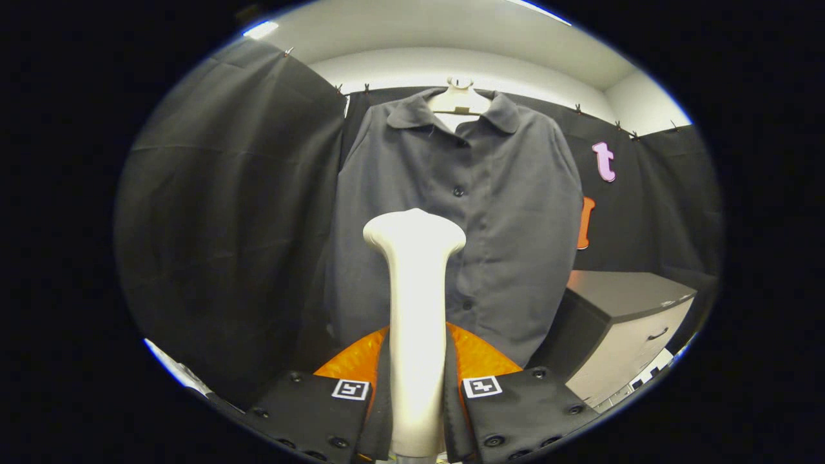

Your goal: Iron the clothes twice with a garment steamer, once on the left side and once on the right side.

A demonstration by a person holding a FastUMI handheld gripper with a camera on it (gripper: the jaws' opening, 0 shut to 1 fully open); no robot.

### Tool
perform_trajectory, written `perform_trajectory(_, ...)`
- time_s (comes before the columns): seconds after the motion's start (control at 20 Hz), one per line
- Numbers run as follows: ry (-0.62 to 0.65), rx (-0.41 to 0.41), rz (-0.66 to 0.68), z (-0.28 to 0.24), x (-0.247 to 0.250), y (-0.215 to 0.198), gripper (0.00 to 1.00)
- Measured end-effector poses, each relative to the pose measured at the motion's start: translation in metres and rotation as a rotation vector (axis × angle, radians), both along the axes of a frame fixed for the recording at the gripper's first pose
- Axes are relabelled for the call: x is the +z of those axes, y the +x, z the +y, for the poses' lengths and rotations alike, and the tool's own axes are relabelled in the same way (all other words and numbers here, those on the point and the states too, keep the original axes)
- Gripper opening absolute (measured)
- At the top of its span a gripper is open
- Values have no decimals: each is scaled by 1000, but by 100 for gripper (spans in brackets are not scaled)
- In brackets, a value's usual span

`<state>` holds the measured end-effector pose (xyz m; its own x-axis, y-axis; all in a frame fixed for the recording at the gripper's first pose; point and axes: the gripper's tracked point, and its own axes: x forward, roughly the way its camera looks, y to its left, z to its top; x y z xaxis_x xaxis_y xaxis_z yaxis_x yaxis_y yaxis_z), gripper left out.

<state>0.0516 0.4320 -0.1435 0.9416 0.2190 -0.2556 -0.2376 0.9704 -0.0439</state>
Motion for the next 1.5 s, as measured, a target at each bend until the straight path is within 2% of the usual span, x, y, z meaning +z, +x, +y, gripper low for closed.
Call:
perform_trajectory(0.4, 20, -115, -122, -71, 70, -4, 39)
perform_trajectory(0.8, 12, -196, -152, -126, 83, -14, 39)
perform_trajectory(1.5, 18, -201, -179, -122, 93, -17, 39)
